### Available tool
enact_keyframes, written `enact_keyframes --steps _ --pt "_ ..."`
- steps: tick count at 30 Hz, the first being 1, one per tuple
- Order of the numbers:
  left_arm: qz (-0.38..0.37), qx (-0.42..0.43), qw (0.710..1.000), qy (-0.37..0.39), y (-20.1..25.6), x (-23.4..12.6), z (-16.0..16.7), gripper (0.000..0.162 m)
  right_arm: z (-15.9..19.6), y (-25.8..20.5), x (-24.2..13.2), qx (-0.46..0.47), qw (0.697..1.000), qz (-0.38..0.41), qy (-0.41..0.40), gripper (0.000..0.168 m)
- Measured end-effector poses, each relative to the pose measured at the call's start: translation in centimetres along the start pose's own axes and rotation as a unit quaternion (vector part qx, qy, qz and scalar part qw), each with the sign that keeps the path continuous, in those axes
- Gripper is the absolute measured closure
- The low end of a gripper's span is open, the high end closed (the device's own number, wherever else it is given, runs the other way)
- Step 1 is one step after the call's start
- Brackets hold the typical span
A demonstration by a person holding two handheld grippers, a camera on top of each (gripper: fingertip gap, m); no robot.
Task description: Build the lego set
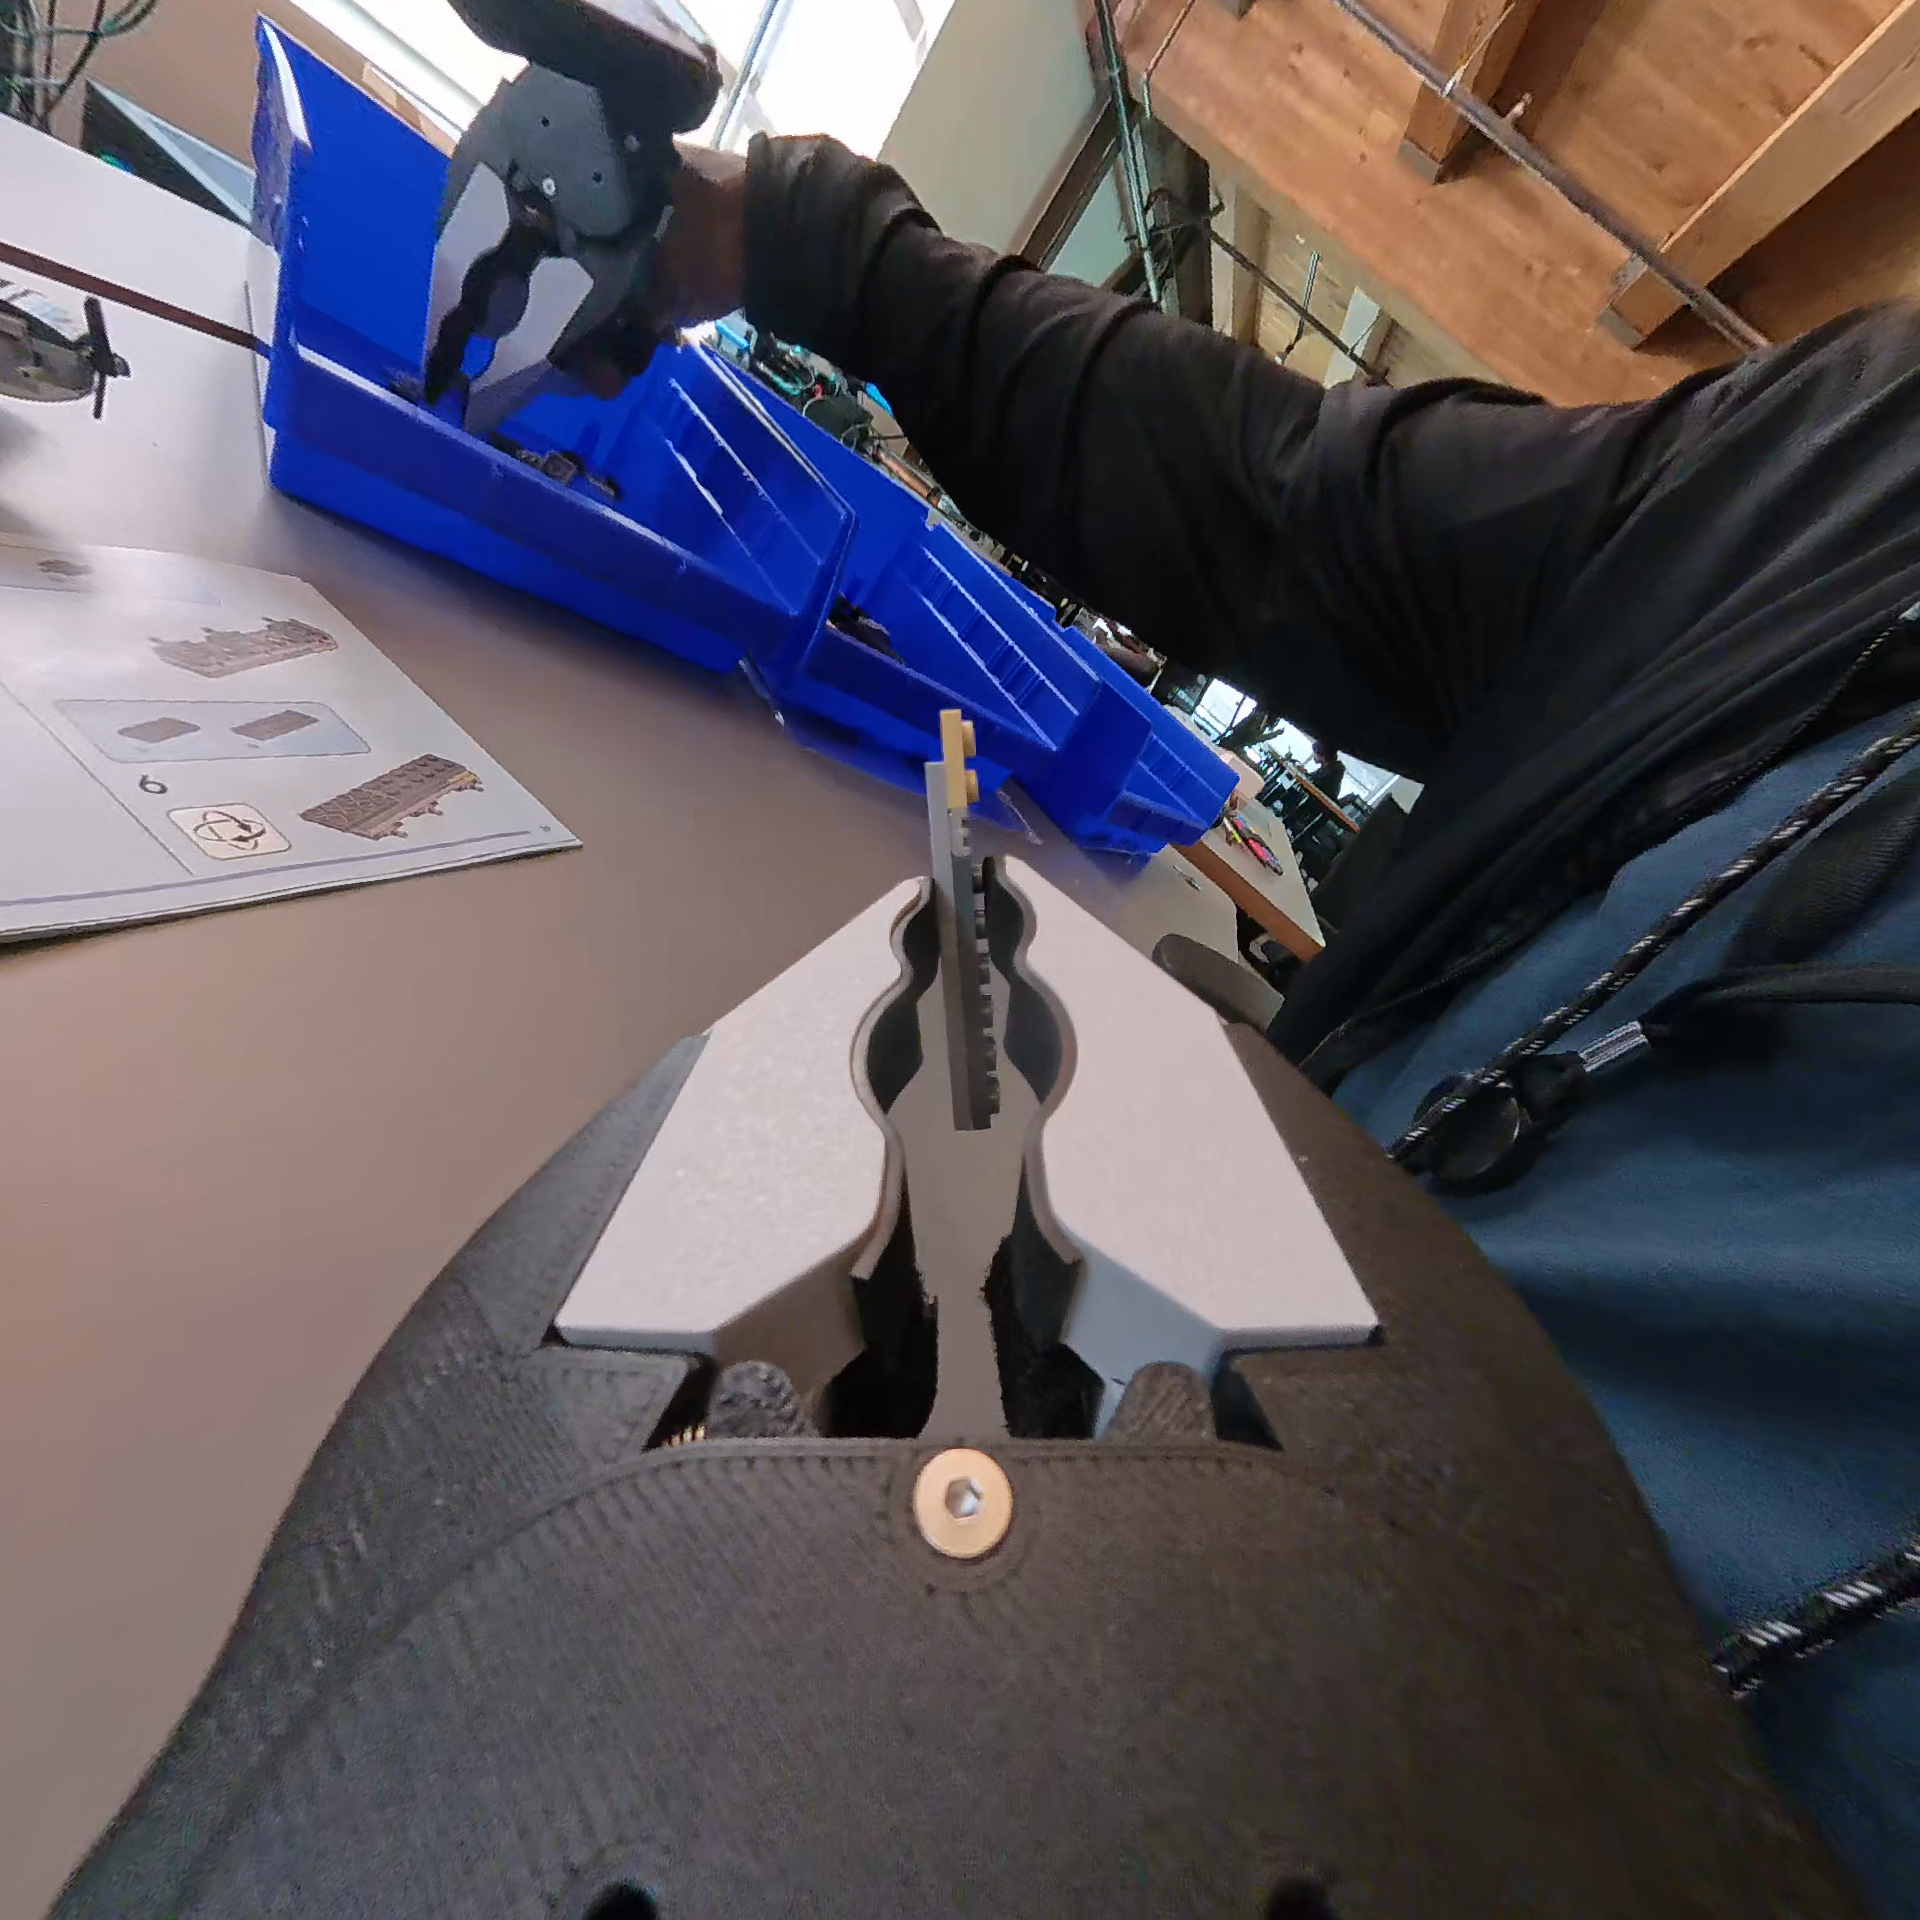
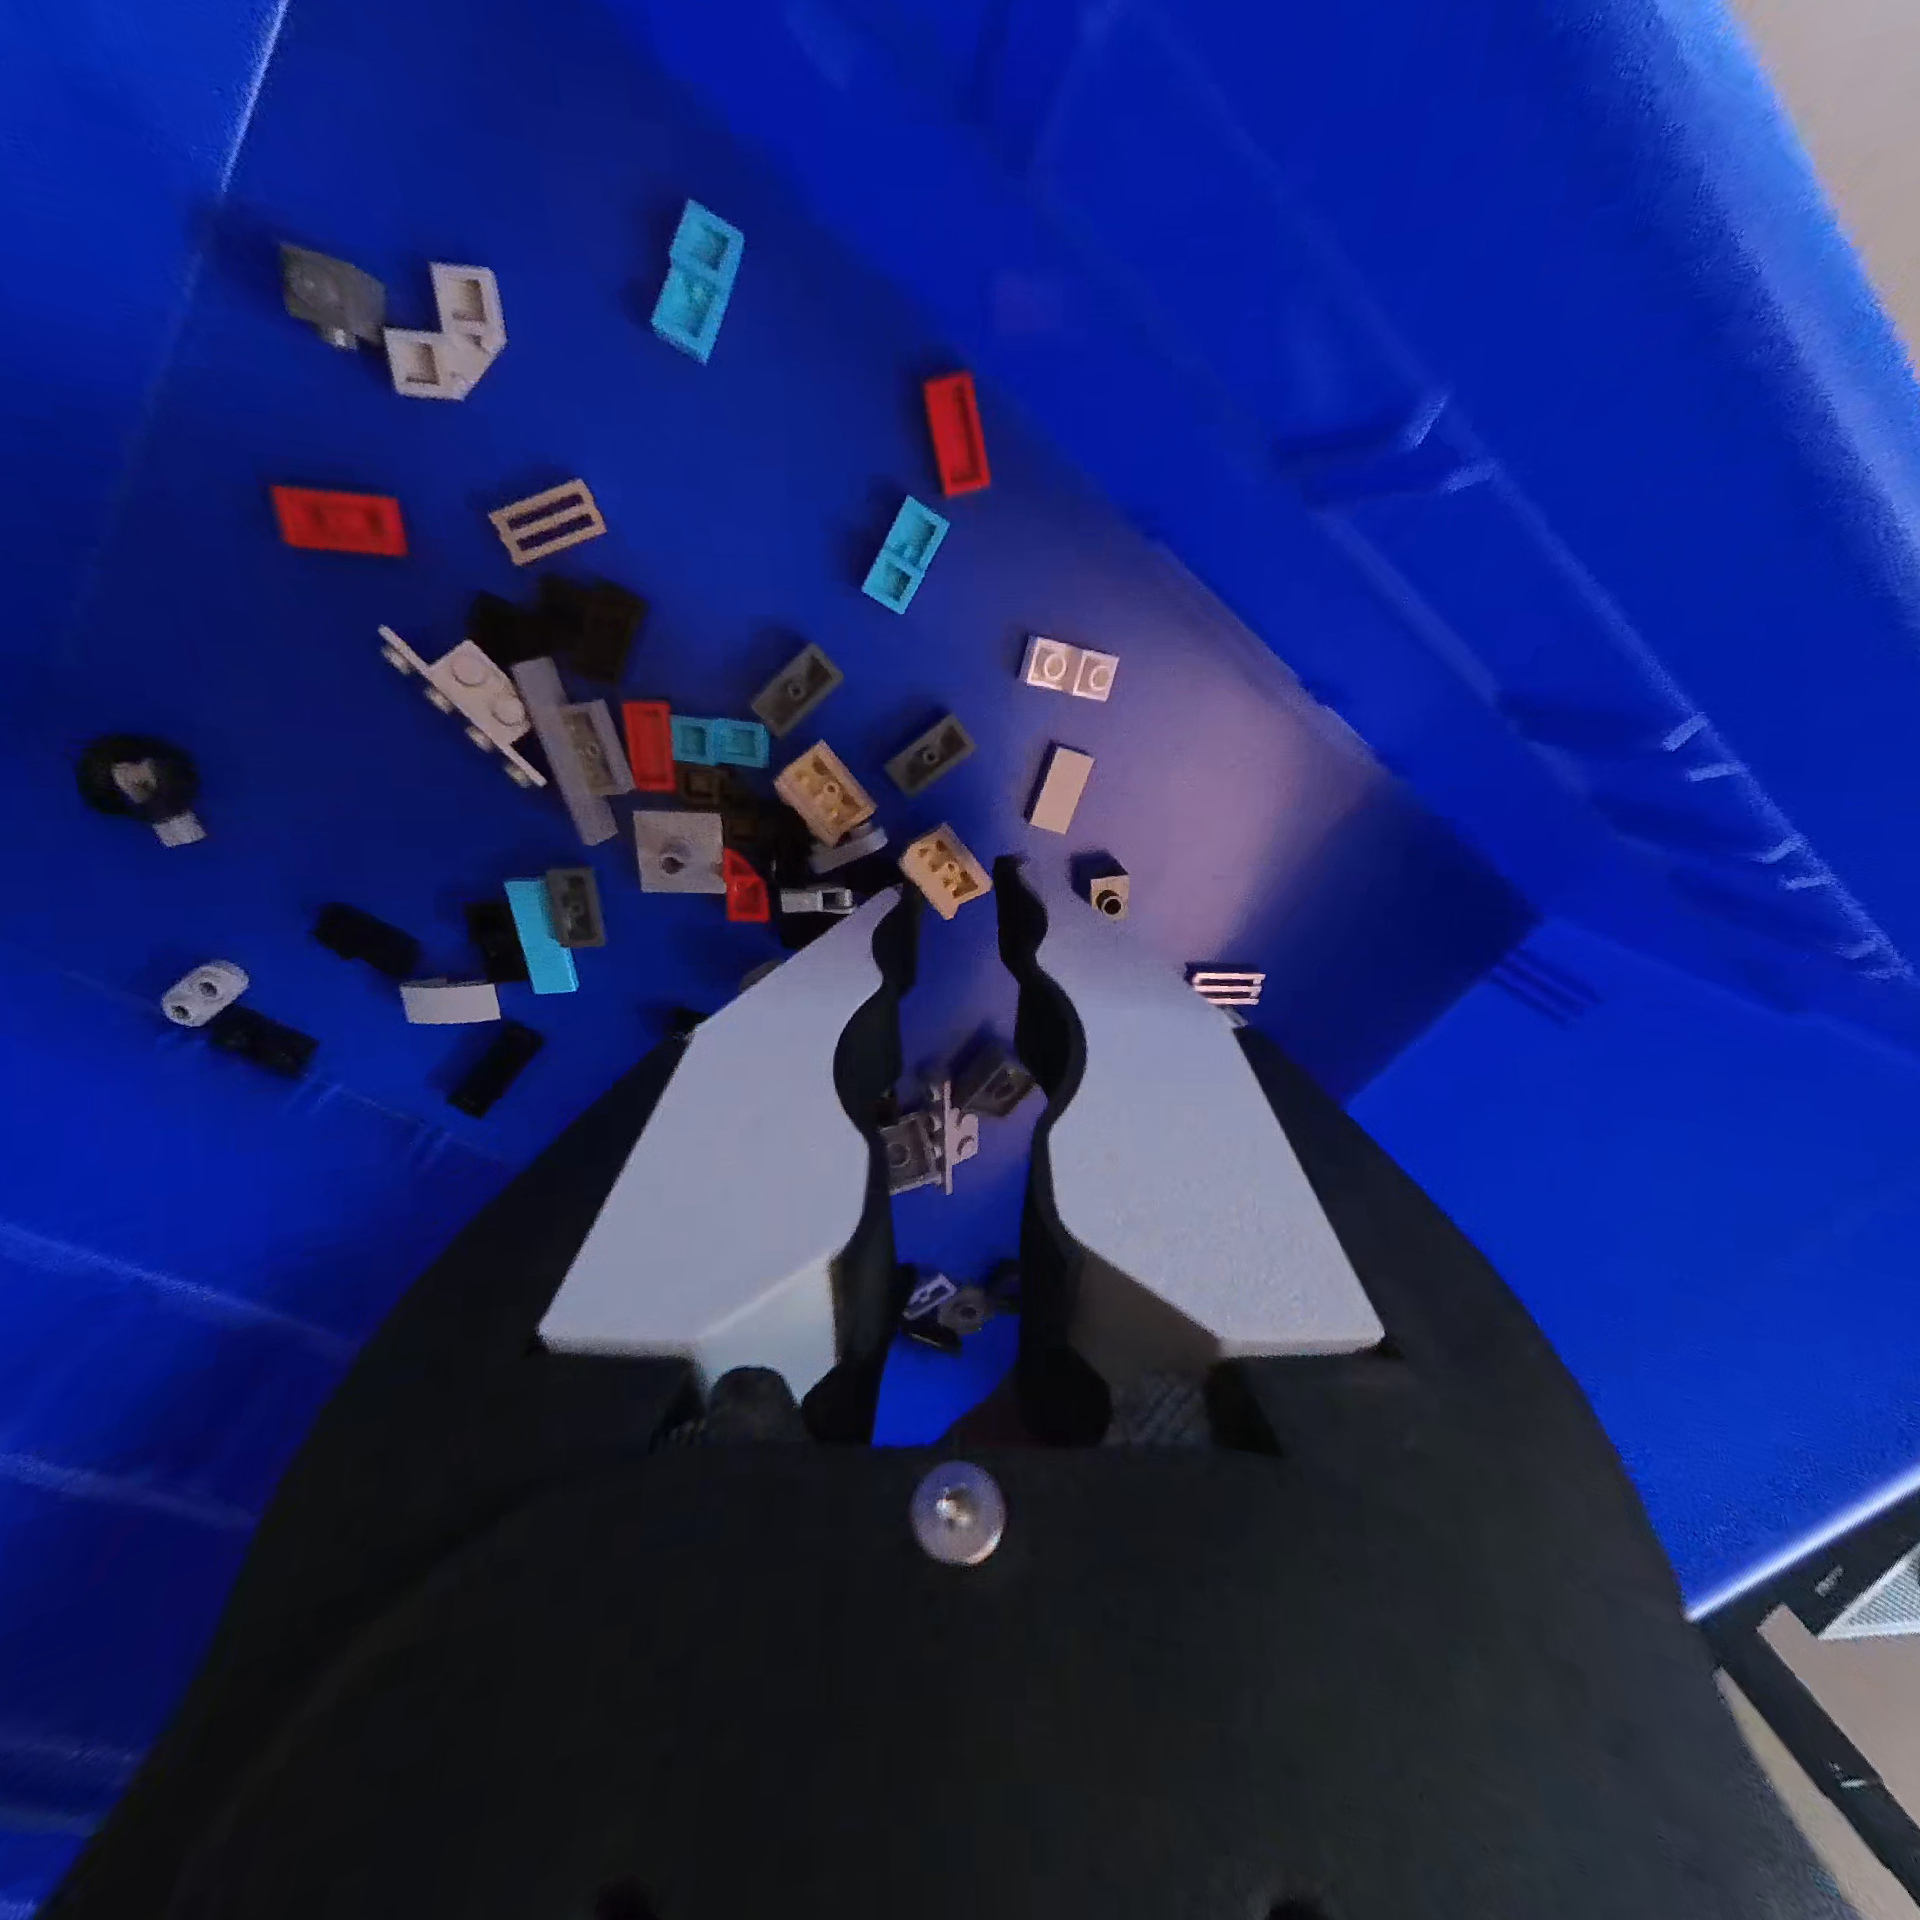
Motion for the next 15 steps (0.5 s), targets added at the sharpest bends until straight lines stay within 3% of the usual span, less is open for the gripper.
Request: enact_keyframes --steps 10,15 --pt "-0.008 0.002 1.0 -0.019 -0.1 0.3 0.6 0.154 -0.1 -0.4 0.9 0.02 1.0 -0.017 -0.003 0.156" --pt "-0.014 0.001 1.0 -0.018 -0.2 0.2 0.5 0.154 -0.7 -0.1 -0.3 0.014 1.0 0.013 0.016 0.156"
Point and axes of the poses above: each gripper's, where its closed fingertips meet, x out along the fingers, z out of its underside, y = z × x across the jaws, the point moved 1 cm from there along -x, back along the fingers, and after that the axes turned 9 degrees about -z, right-handed, at the moved point
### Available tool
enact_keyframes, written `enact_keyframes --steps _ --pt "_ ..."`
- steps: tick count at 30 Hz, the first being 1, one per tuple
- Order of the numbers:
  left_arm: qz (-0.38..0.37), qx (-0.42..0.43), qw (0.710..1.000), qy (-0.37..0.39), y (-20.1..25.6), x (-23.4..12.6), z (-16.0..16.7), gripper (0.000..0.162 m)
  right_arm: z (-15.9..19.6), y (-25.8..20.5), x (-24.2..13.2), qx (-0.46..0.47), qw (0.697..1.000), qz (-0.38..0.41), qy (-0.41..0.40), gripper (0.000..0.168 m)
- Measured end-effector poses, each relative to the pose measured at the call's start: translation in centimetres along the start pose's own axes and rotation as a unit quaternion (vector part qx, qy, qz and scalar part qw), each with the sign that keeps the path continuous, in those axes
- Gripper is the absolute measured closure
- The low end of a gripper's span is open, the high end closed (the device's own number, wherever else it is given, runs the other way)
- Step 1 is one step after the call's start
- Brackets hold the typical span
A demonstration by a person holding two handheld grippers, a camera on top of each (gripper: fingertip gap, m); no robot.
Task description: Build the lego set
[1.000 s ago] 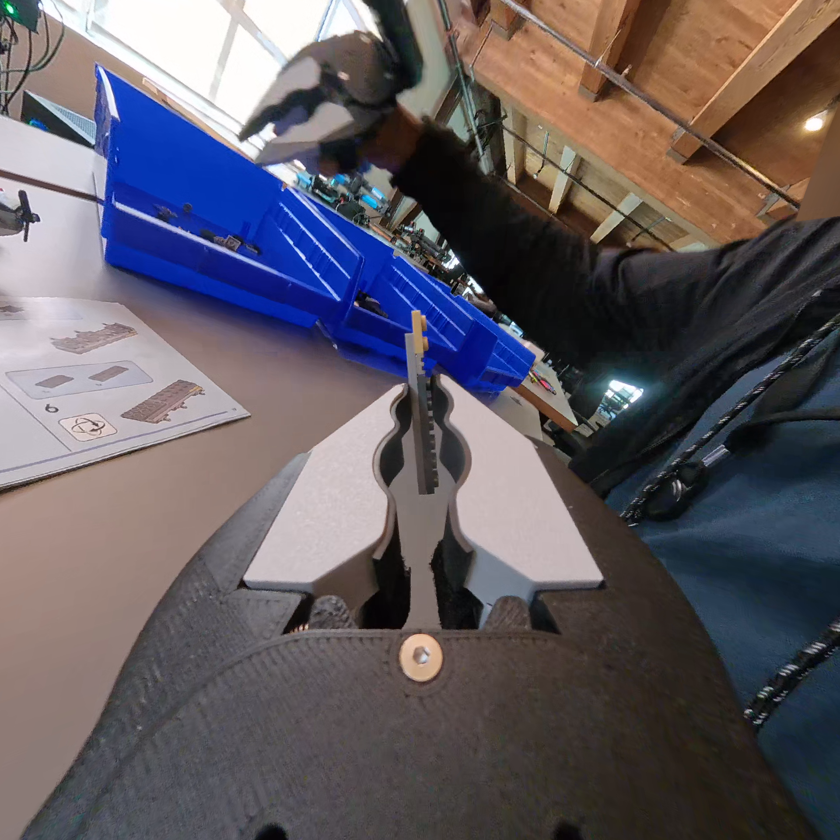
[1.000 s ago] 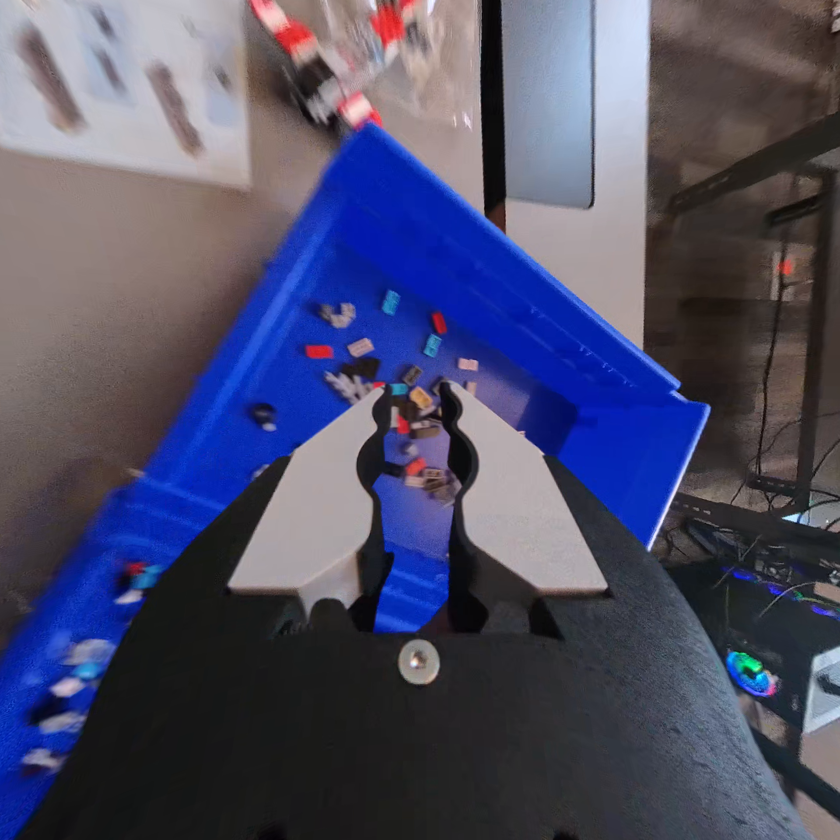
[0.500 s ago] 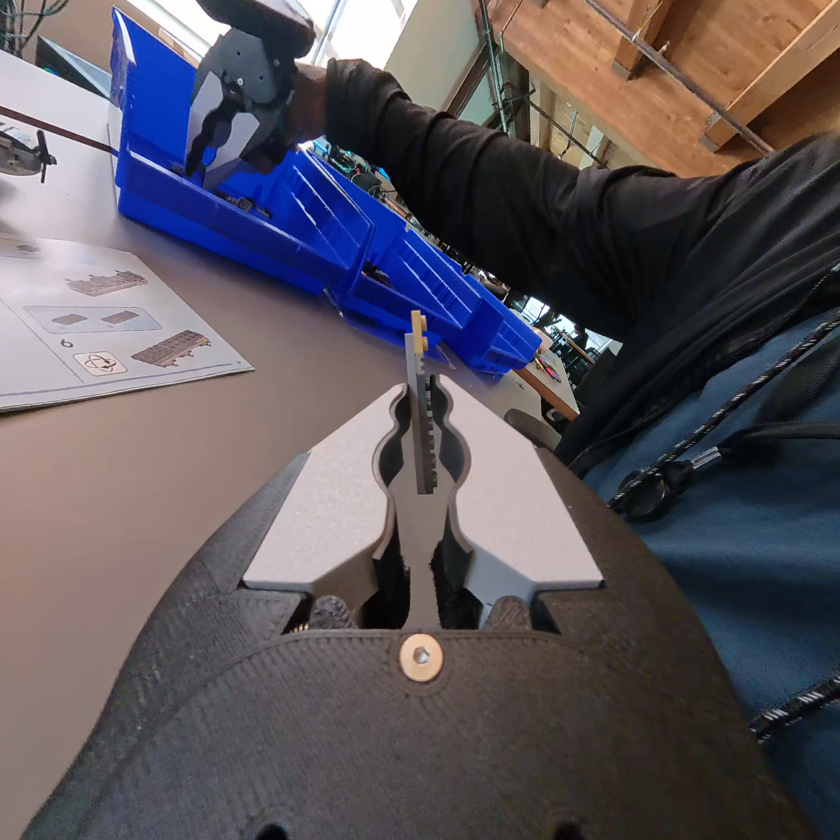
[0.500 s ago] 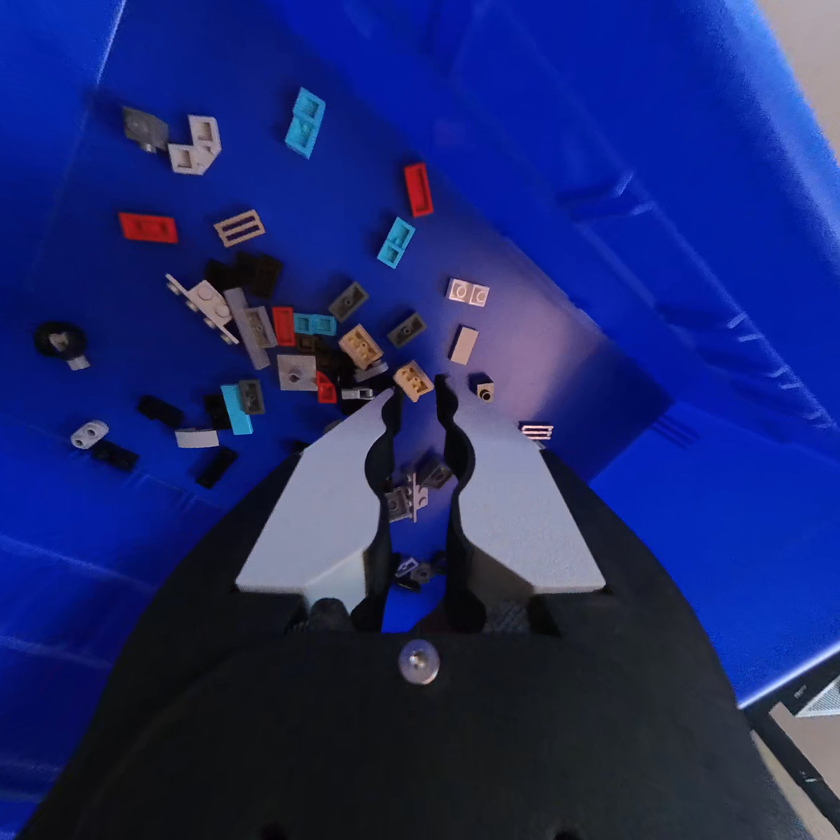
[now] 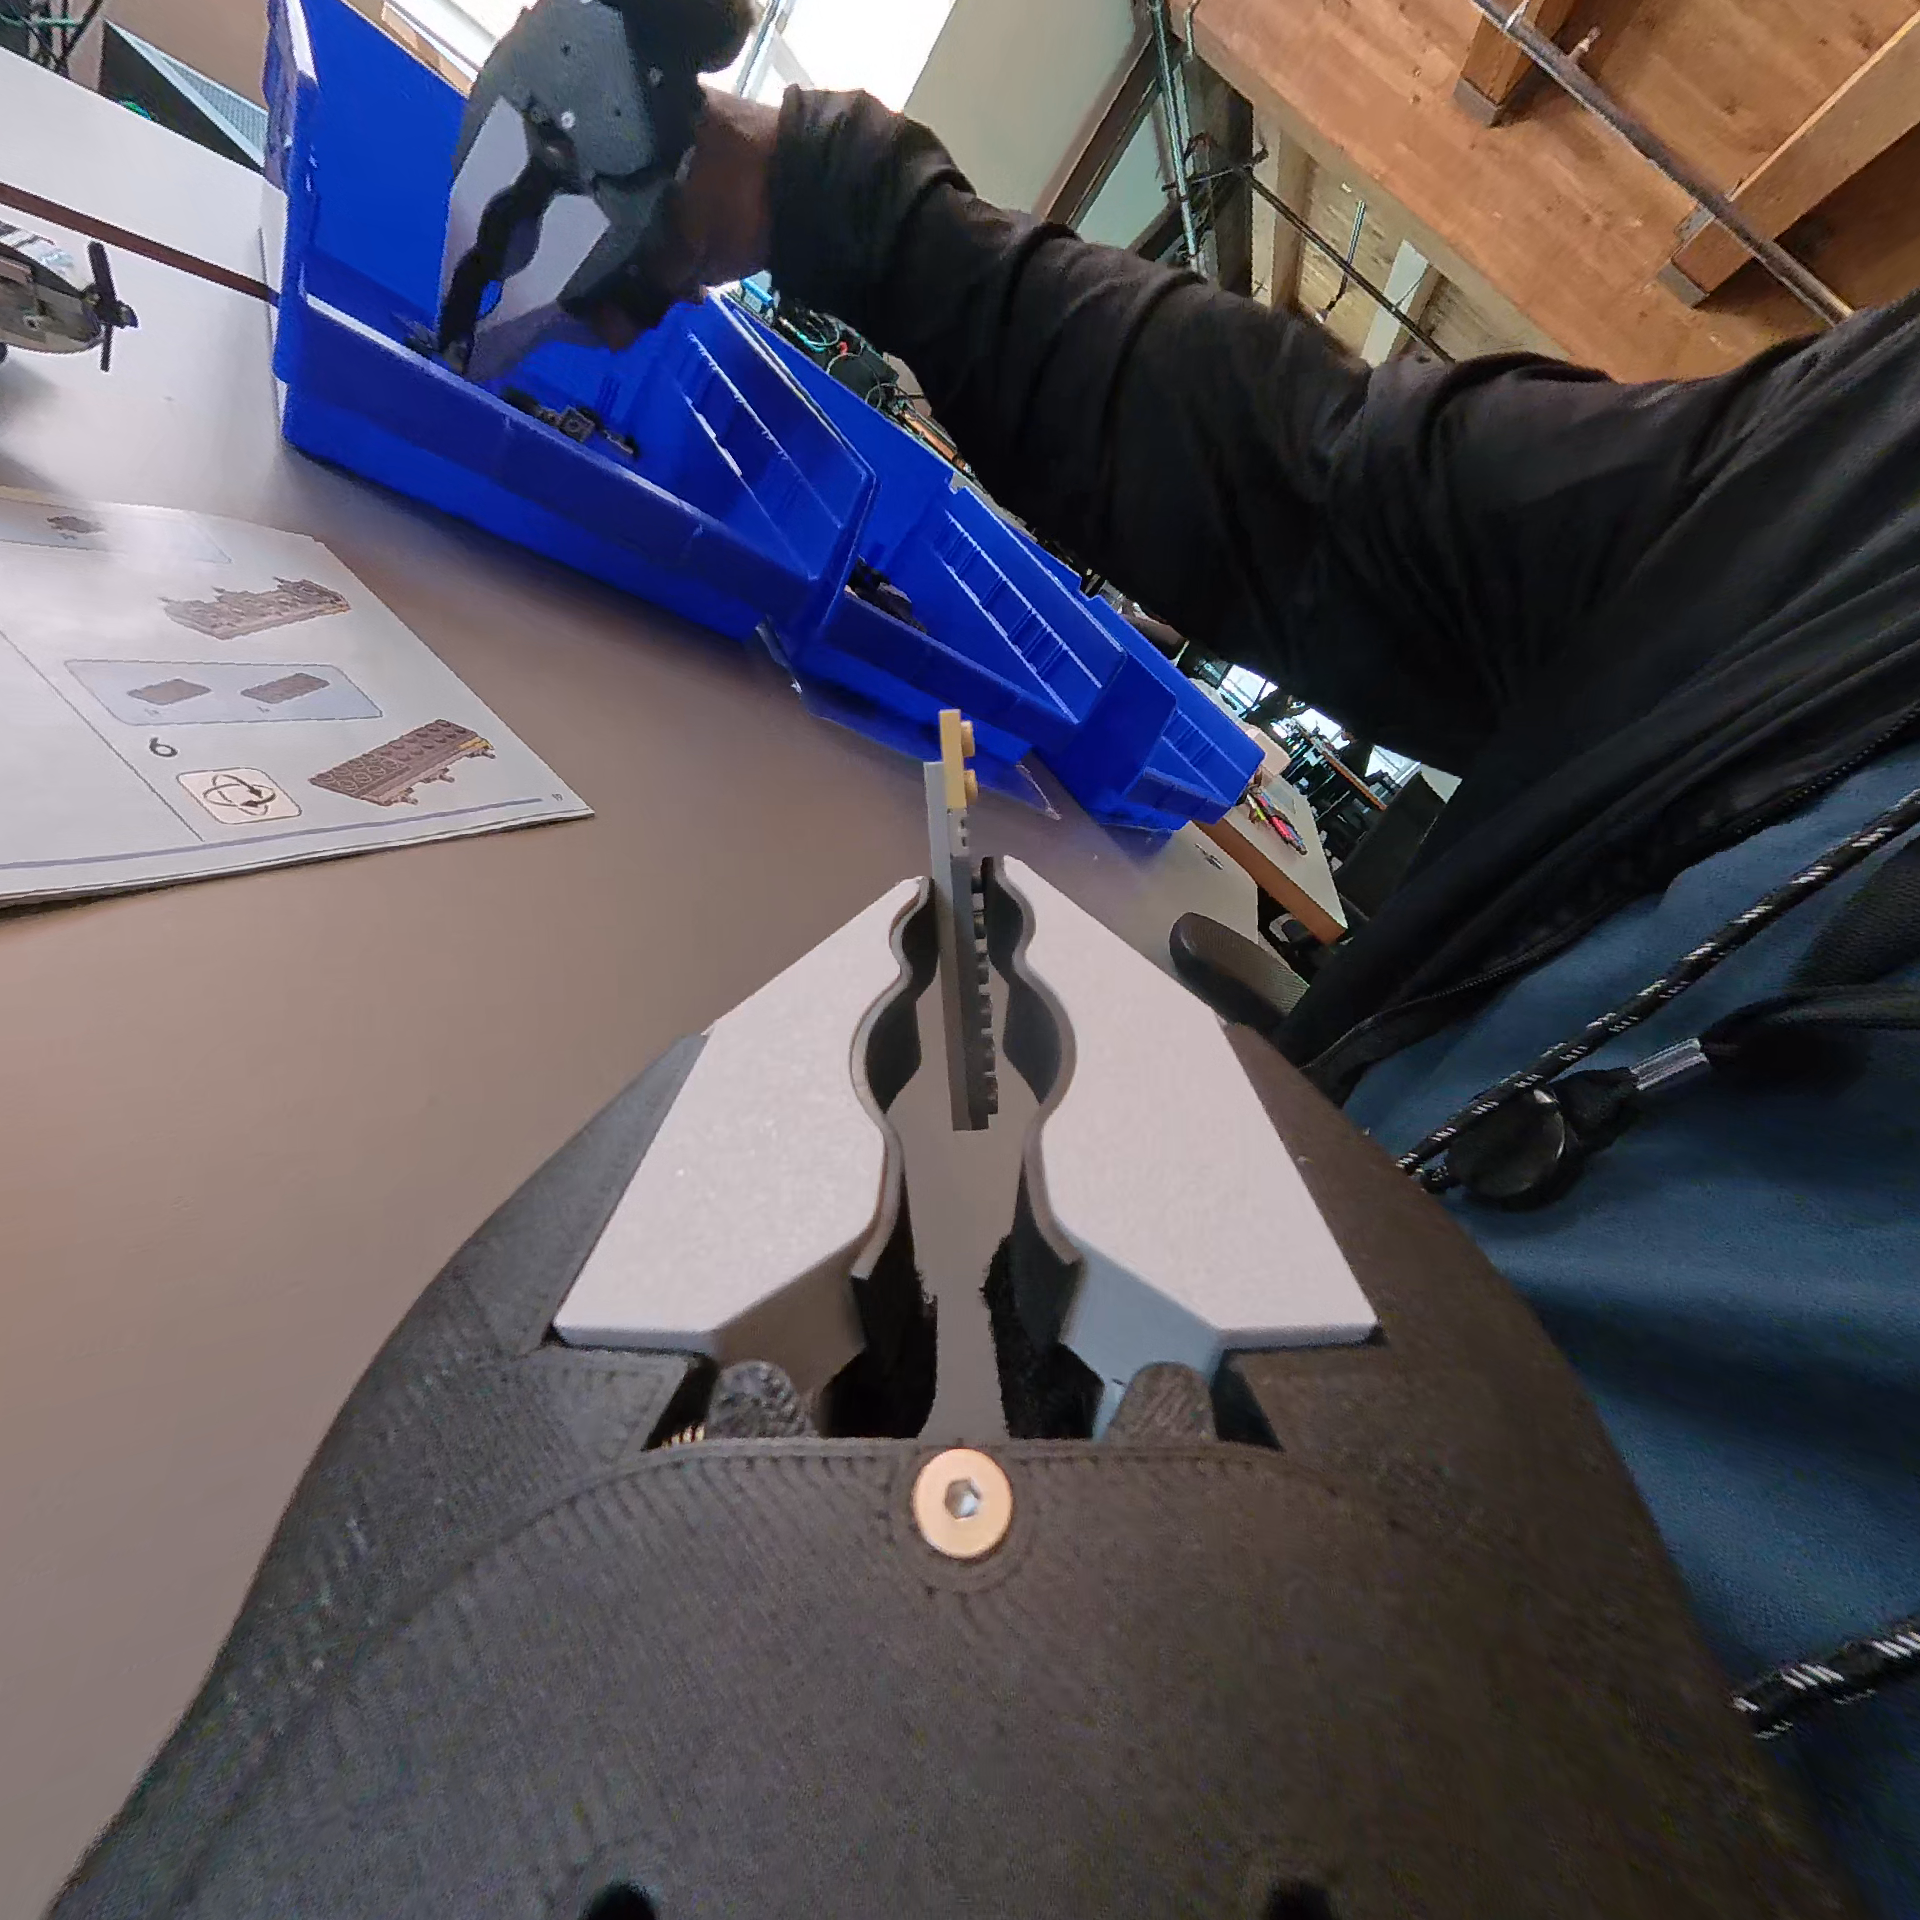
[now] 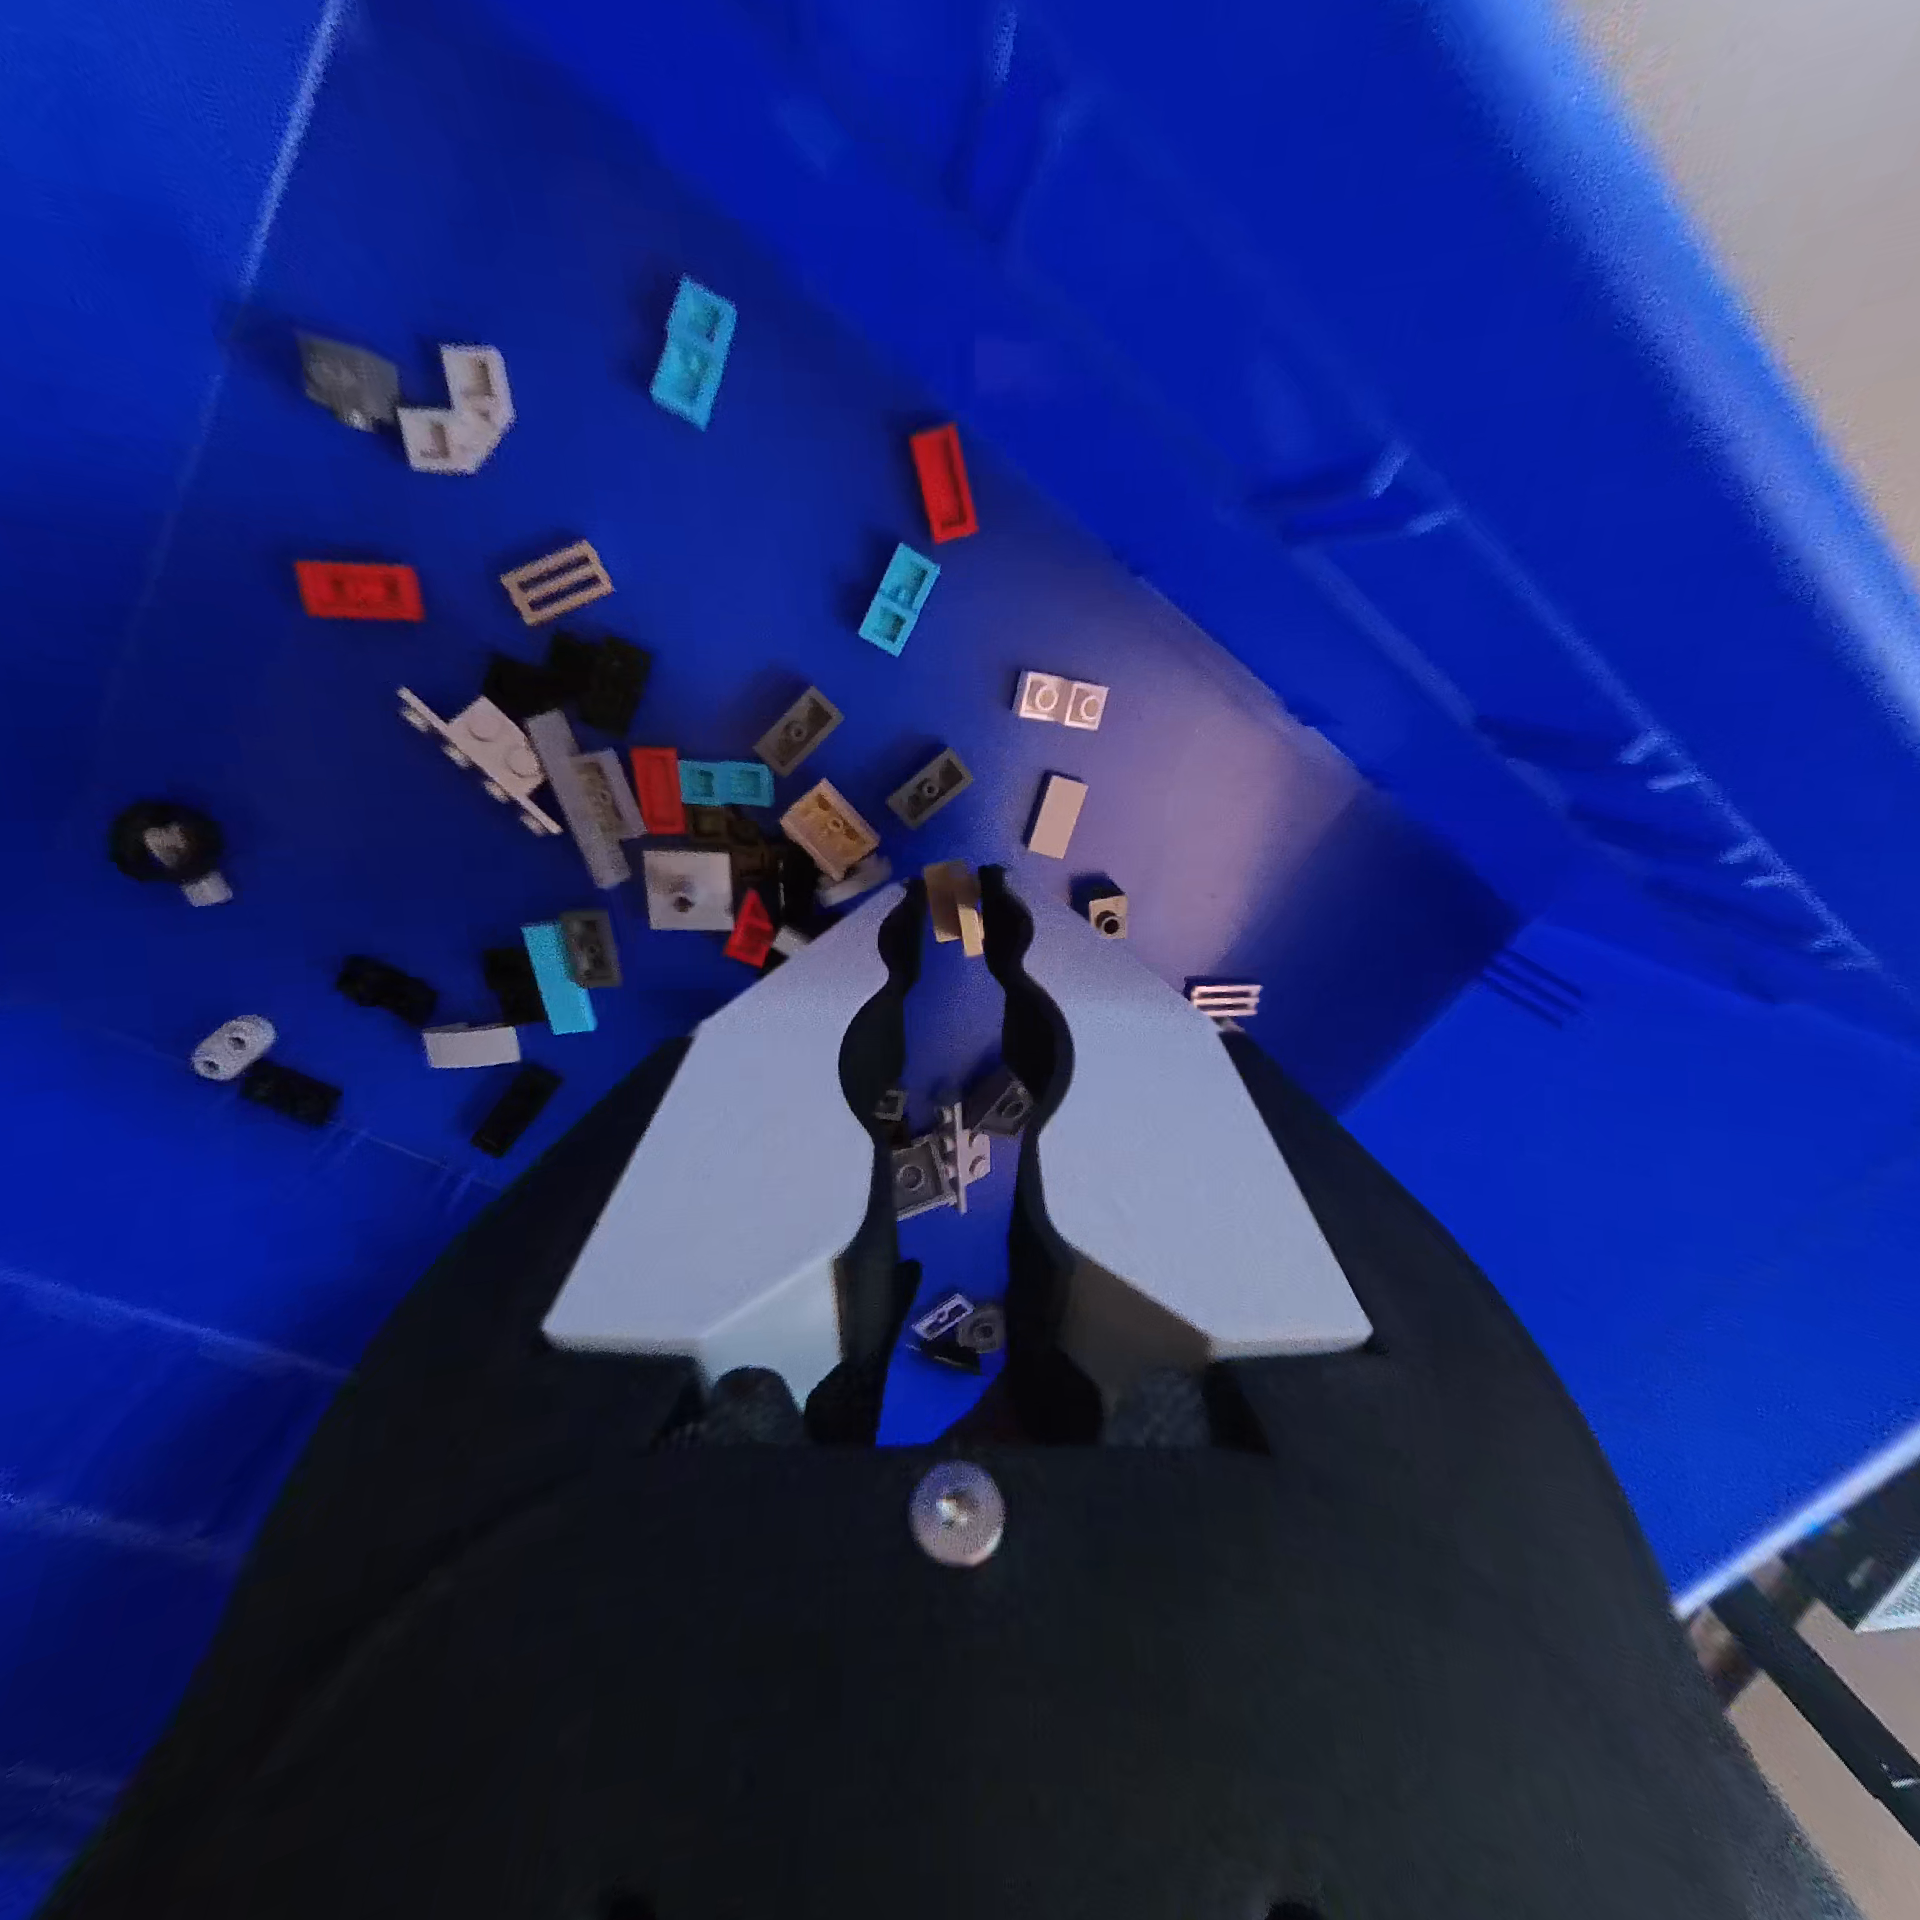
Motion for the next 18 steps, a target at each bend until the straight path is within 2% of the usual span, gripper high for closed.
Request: enact_keyframes --steps 3,5,9,11,14,18 --pt "-0.012 0.0 1.0 -0.003 -0.2 -0.1 0.1 0.154 -2.2 -1.1 -2.5 0.001 0.998 0.032 0.051 0.157" --pt "-0.029 0.005 1.0 -0.008 -0.5 -0.2 0.3 0.154 -4.6 -3.4 -4.8 -0.007 0.994 0.053 0.093 0.157" --pt "-0.076 0.036 0.996 -0.019 -1.3 -0.5 0.6 0.154 -10.8 -11.8 -9.0 -0.027 0.976 0.083 0.197 0.157" --pt "-0.1 0.063 0.993 -0.025 -1.5 -0.6 0.8 0.154 -13.6 -16.5 -10.0 -0.017 0.963 0.082 0.256 0.157" --pt "-0.127 0.104 0.986 -0.029 -1.6 -0.8 0.8 0.154 -16.7 -23.1 -9.1 0.005 0.937 0.051 0.345 0.156" --pt "-0.151 0.144 0.978 -0.027 -1.5 -0.8 0.9 0.154 -18.0 -28.2 -4.2 0.069 0.915 -0.002 0.398 0.157"
Point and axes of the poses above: each gripper's, where its closed fingertips meet, x out along the fingers, z out of its underside, y = z × x across the jaws, the point moved 1 cm from there along -x, back along the fingers, and after that the axes turned 9 degrees about -z, right-handed, at the moved point
